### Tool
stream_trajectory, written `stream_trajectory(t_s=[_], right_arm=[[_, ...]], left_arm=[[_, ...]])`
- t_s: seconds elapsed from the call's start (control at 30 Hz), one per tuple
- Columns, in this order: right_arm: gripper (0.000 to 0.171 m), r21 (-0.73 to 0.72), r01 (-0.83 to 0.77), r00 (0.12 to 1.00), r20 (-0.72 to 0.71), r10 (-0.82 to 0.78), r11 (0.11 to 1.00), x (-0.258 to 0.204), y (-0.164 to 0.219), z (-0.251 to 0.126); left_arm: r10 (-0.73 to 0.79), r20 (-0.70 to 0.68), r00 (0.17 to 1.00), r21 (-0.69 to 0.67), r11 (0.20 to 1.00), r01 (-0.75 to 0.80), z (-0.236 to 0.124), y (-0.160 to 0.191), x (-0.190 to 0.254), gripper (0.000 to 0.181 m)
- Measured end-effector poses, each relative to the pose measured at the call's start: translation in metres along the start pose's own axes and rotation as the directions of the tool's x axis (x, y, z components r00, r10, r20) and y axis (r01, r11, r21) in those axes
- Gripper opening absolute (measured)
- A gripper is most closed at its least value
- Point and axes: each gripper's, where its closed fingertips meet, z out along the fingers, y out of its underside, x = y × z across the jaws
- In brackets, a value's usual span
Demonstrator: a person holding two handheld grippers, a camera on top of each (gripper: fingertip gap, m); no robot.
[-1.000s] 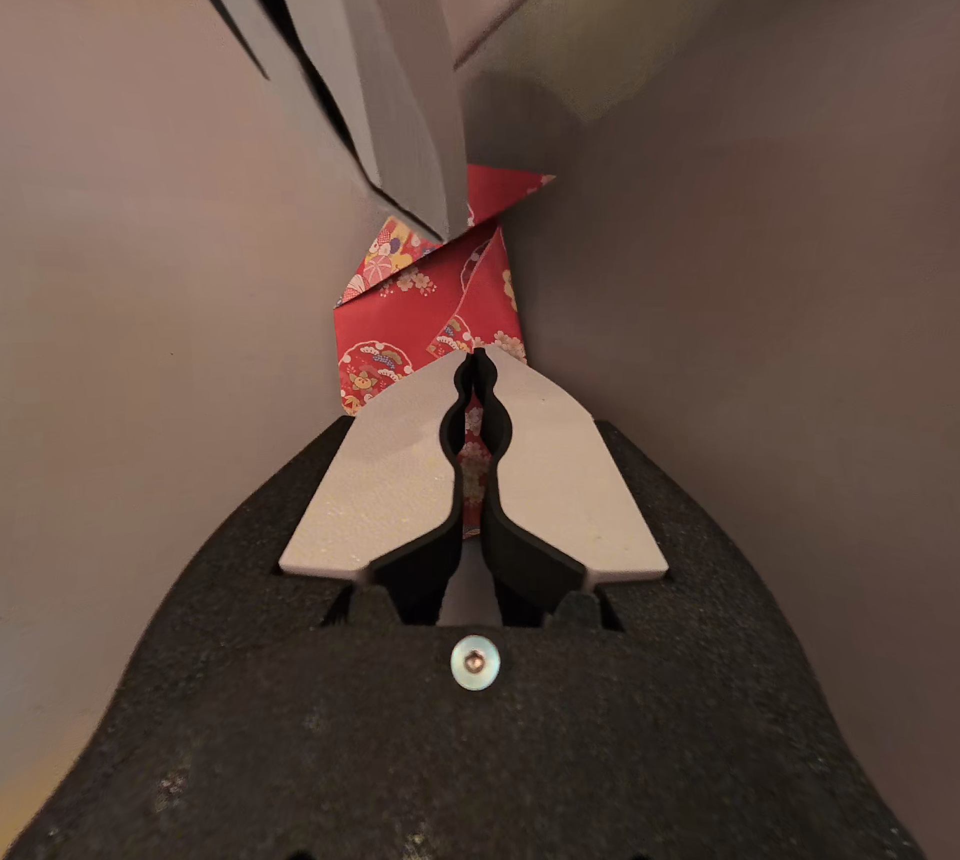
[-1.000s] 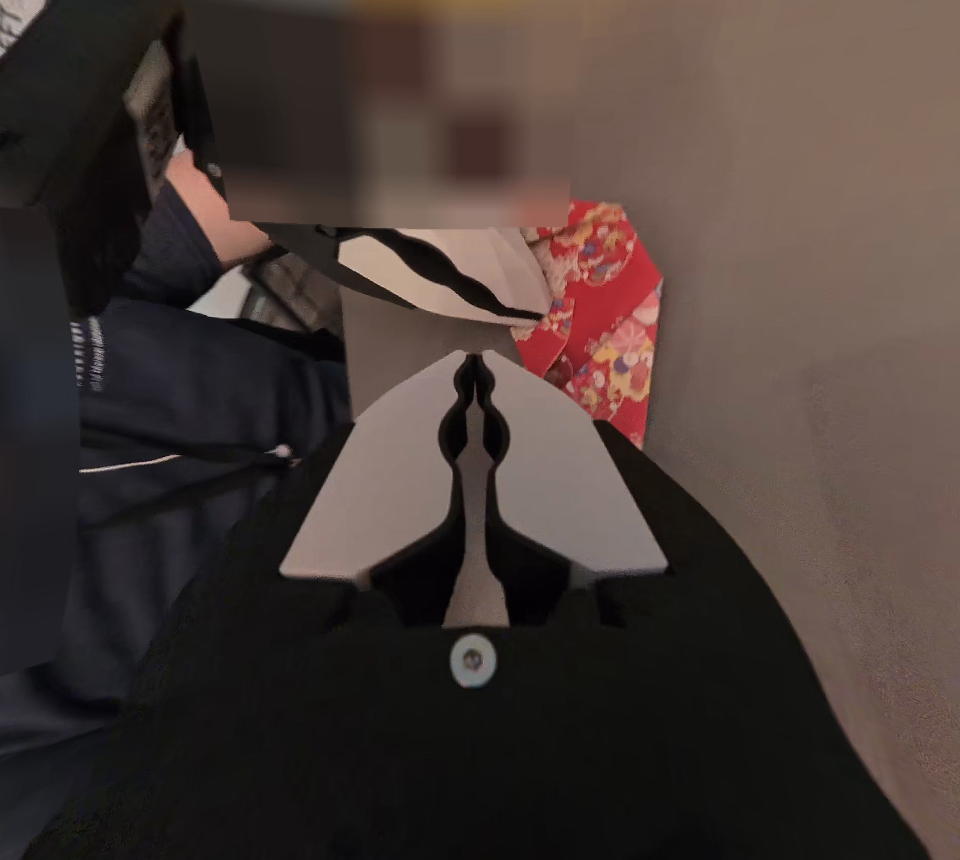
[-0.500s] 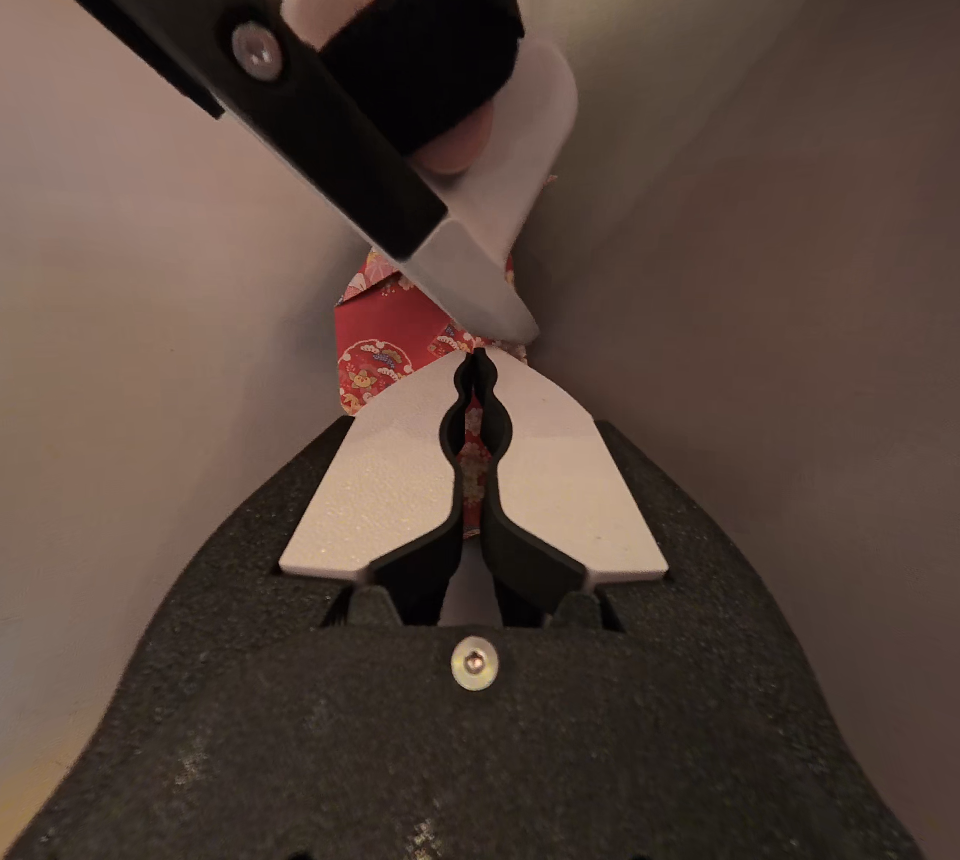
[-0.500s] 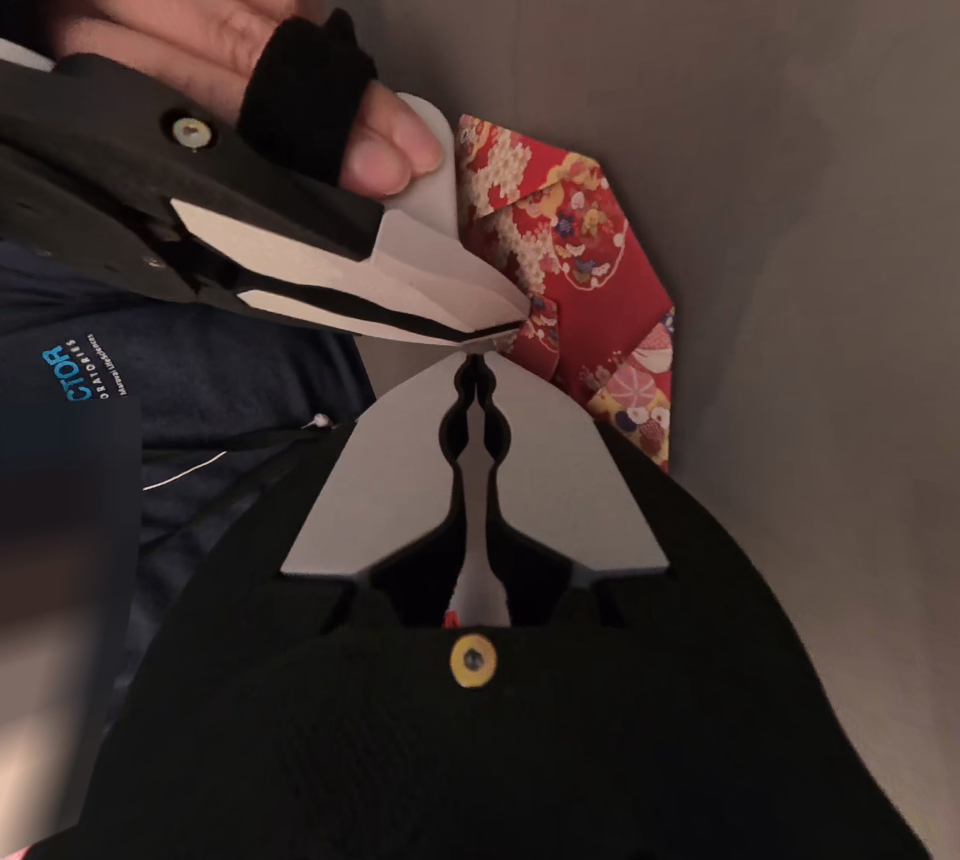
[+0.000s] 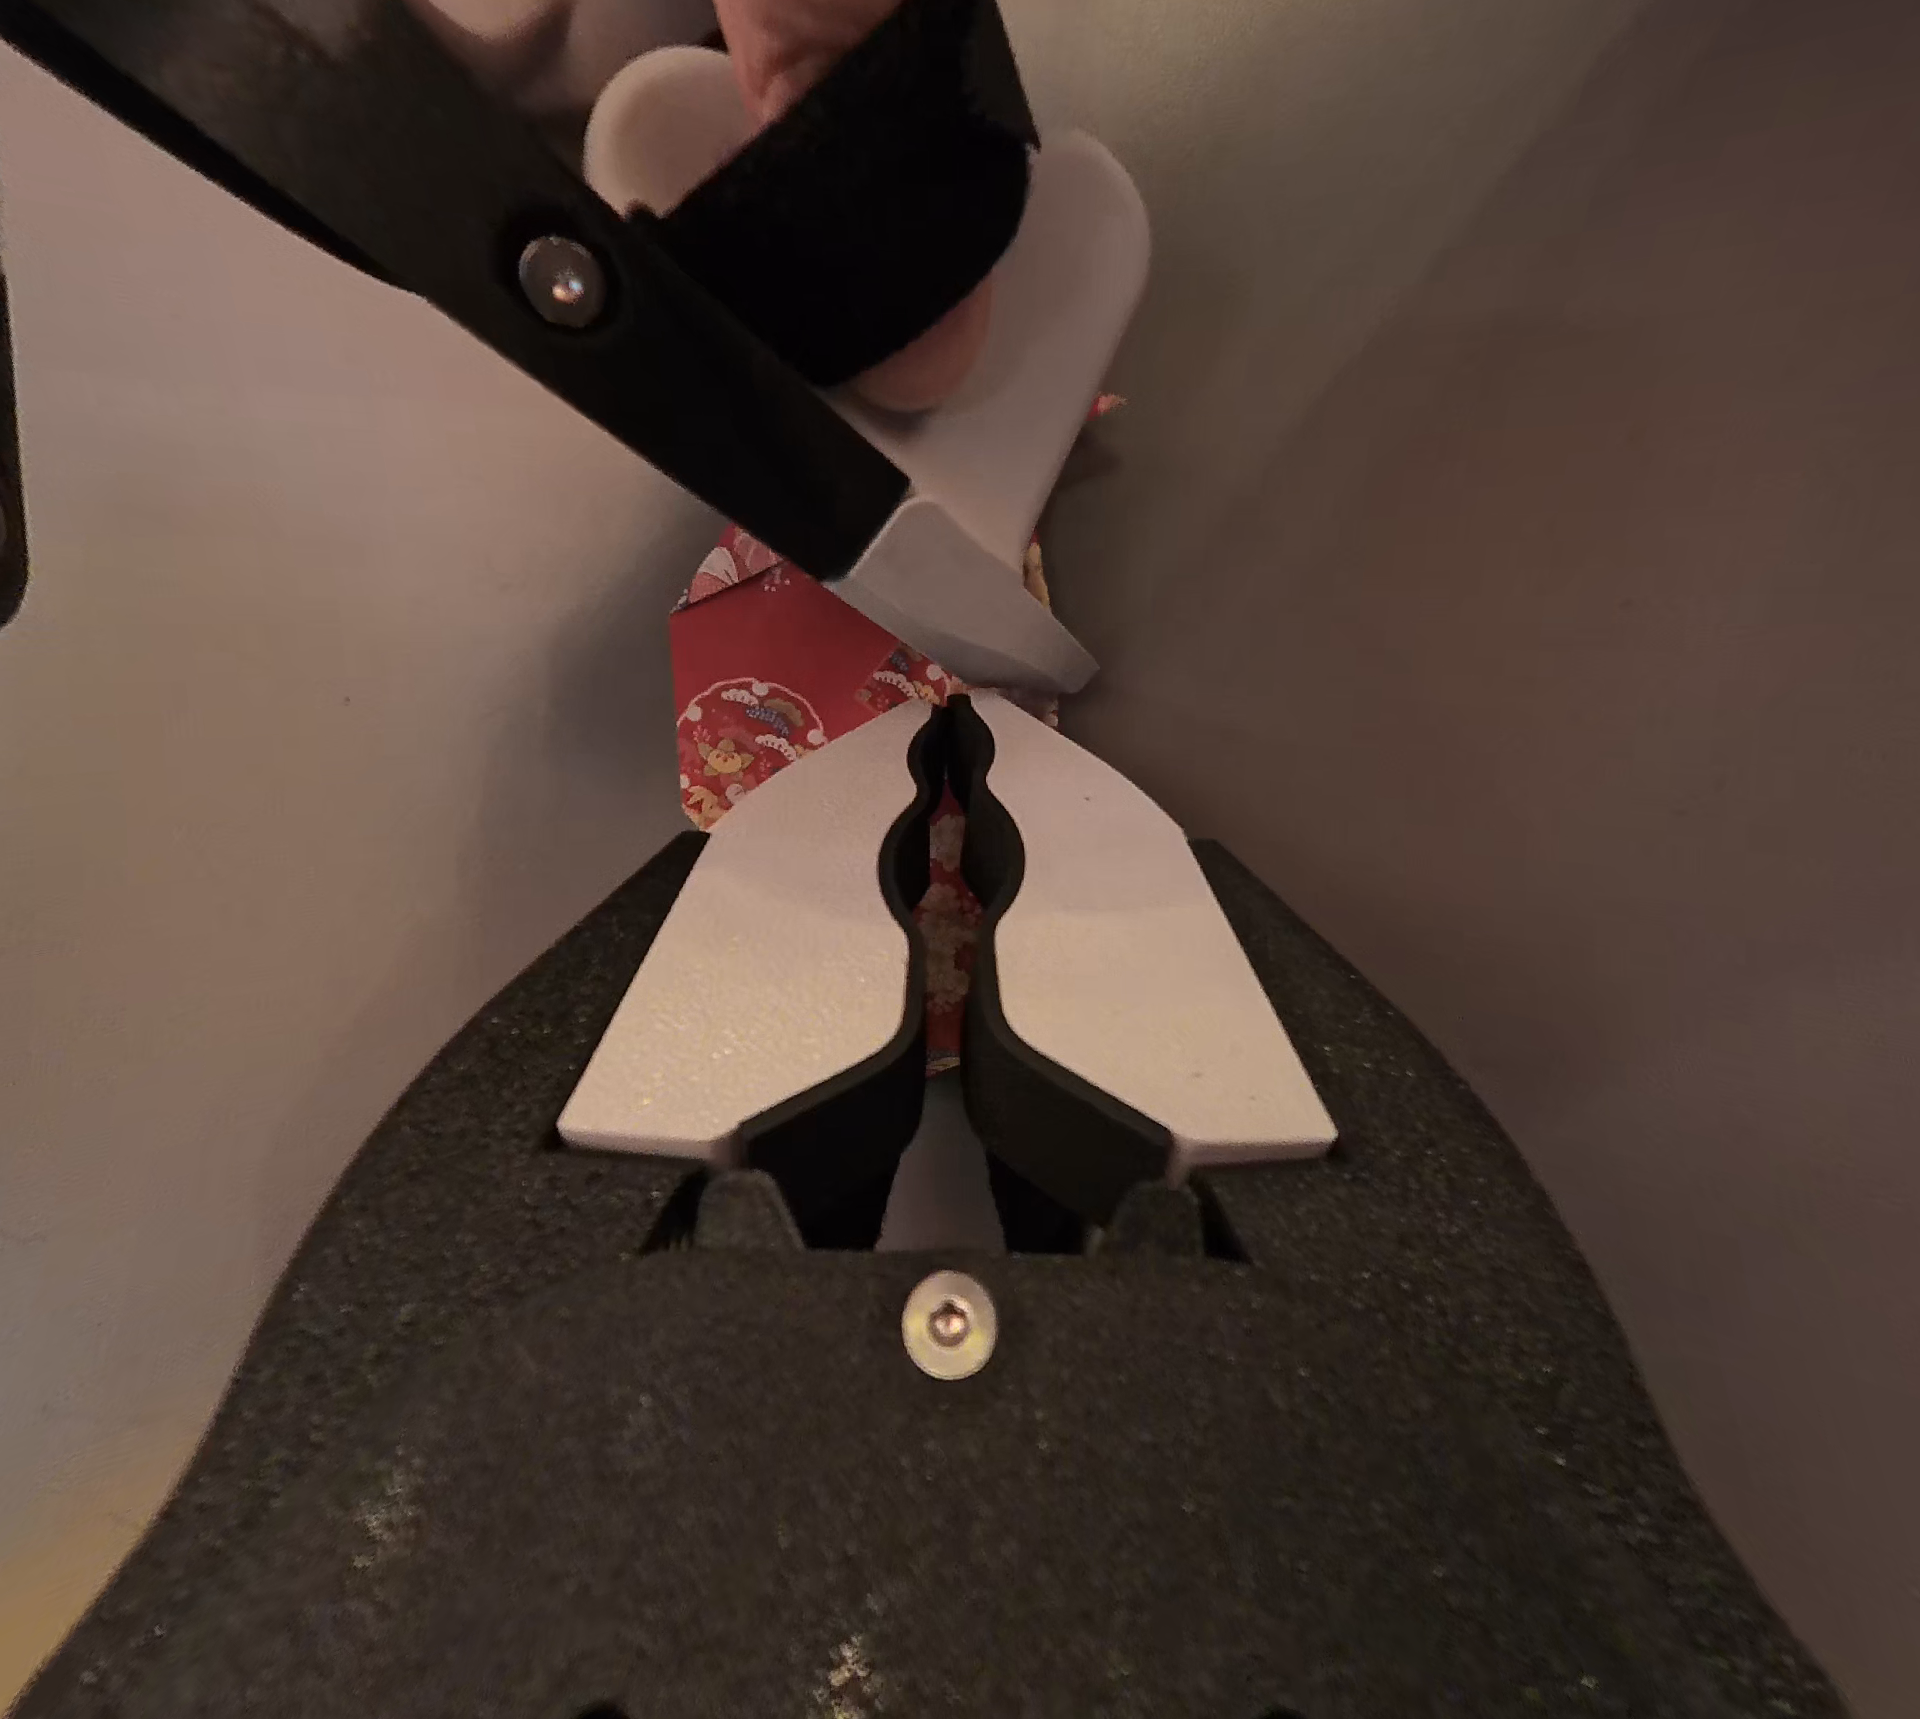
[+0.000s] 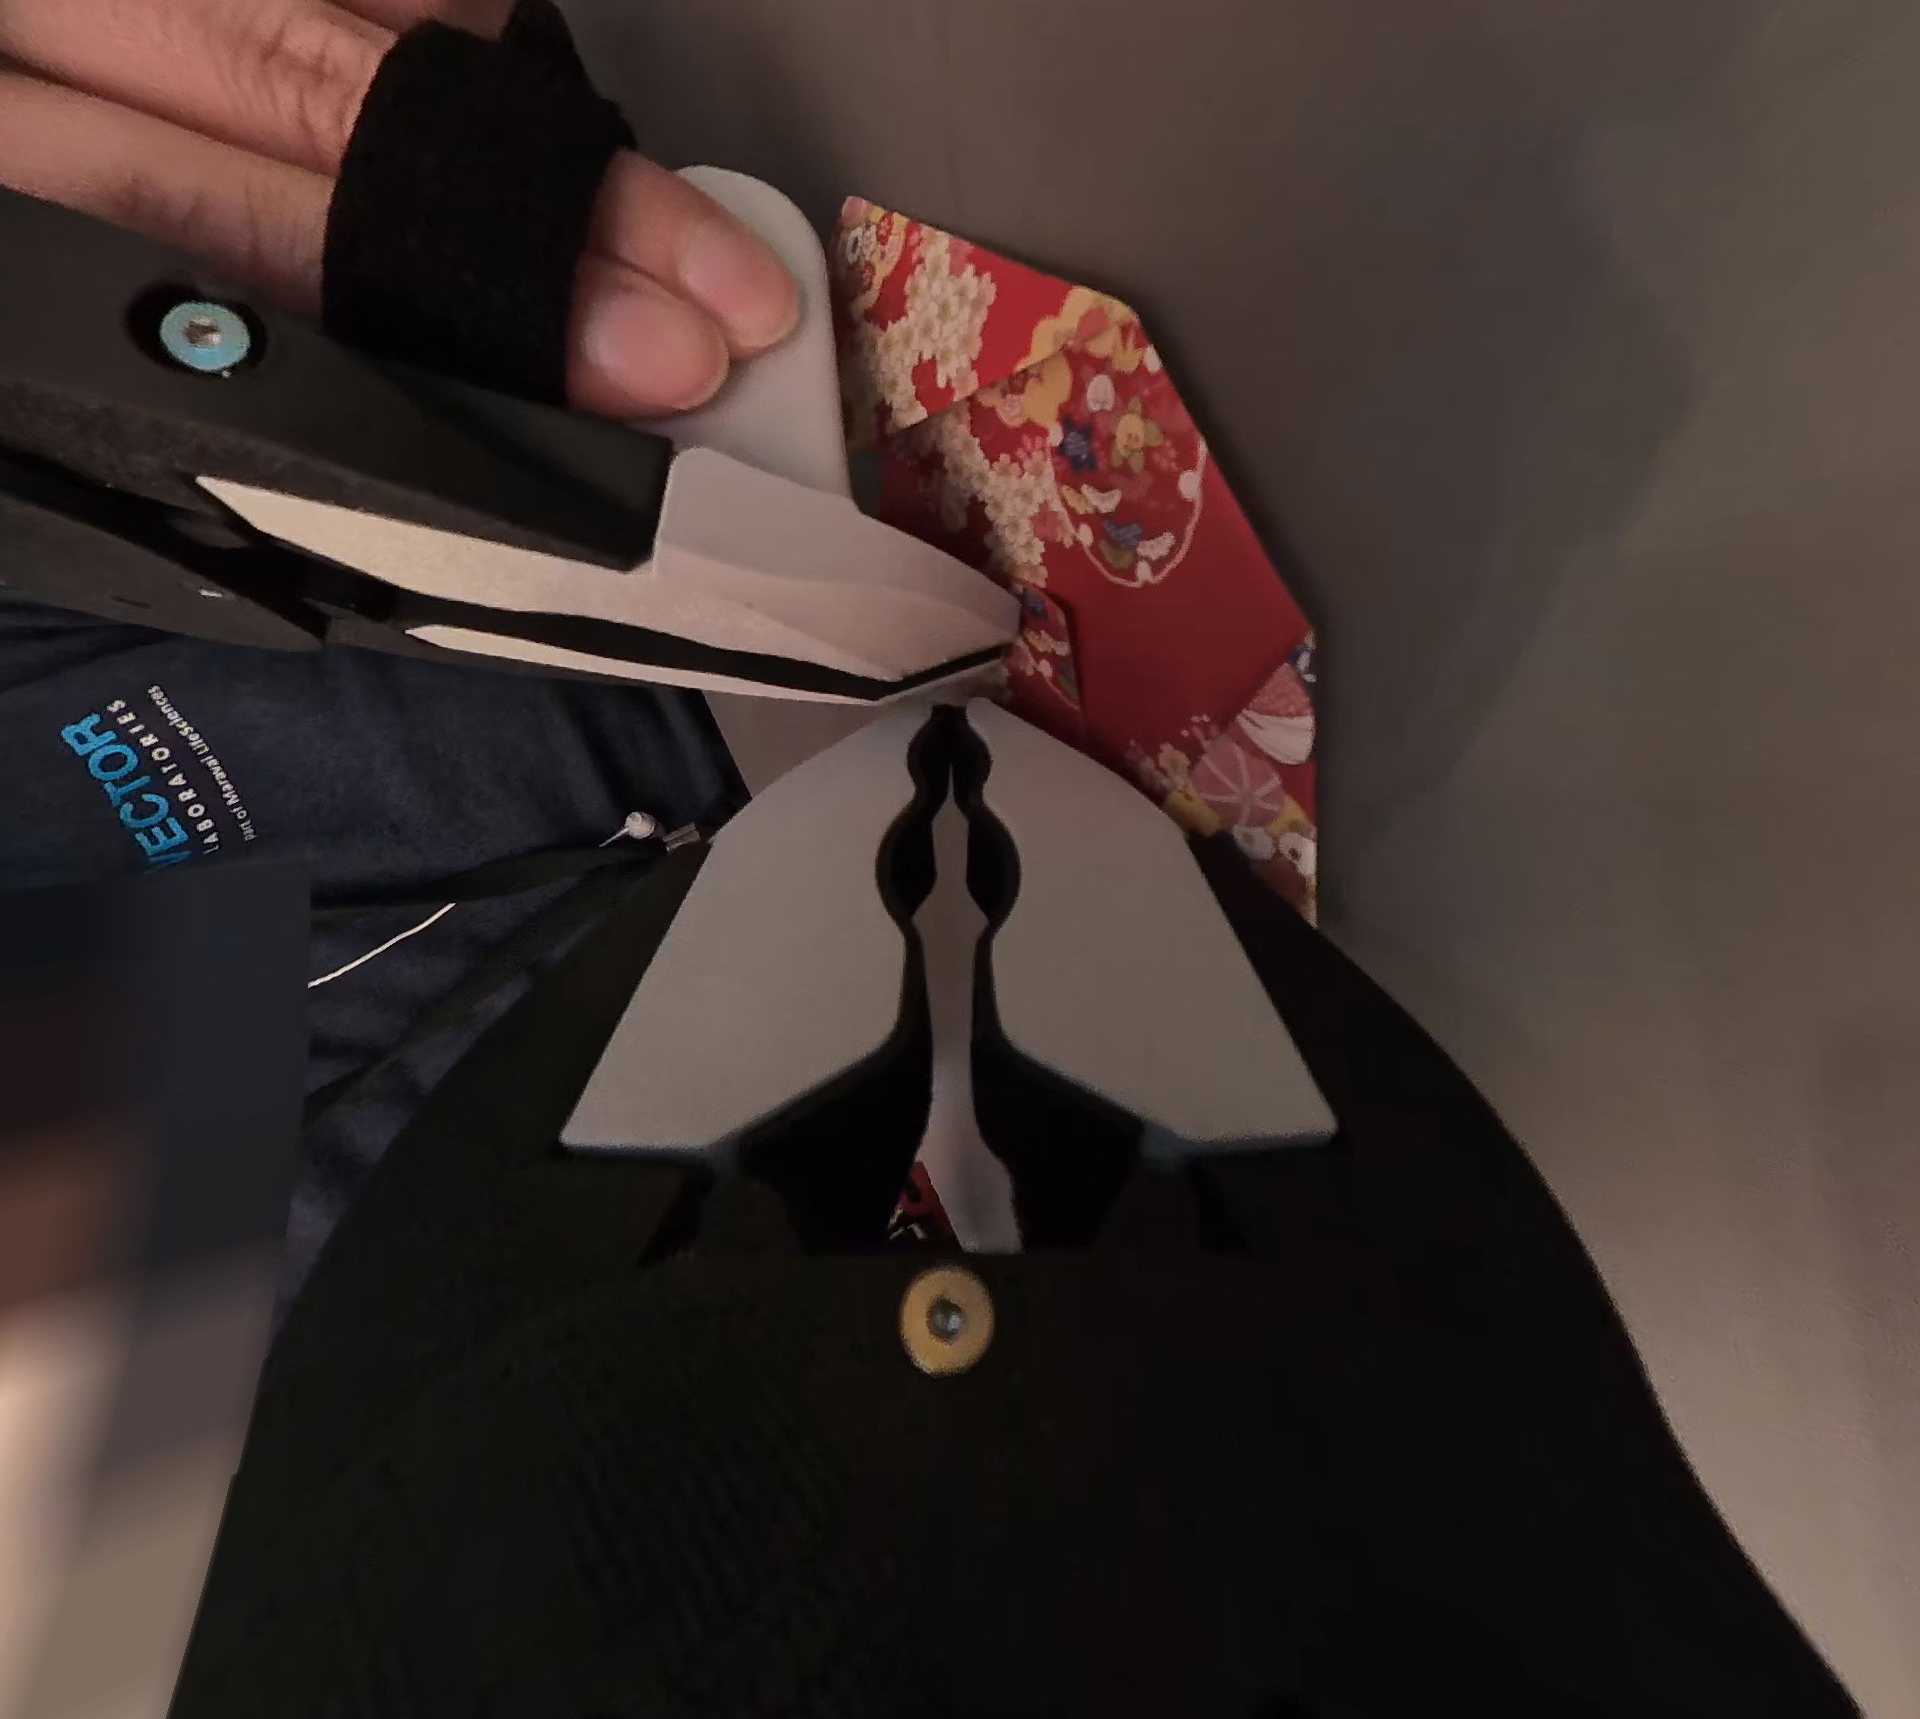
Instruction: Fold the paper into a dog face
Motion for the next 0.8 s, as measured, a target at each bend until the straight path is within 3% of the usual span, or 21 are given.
stream_trajectory(t_s=[0.8], right_arm=[[0.002, -0.052, -0.029, 0.999, -0.016, 0.028, 0.998, 0.006, 0.022, -0.006]], left_arm=[[0.005, 0.002, 1.000, -0.001, 1.000, -0.005, 0.000, 0.000, 0.000, 0.000]])
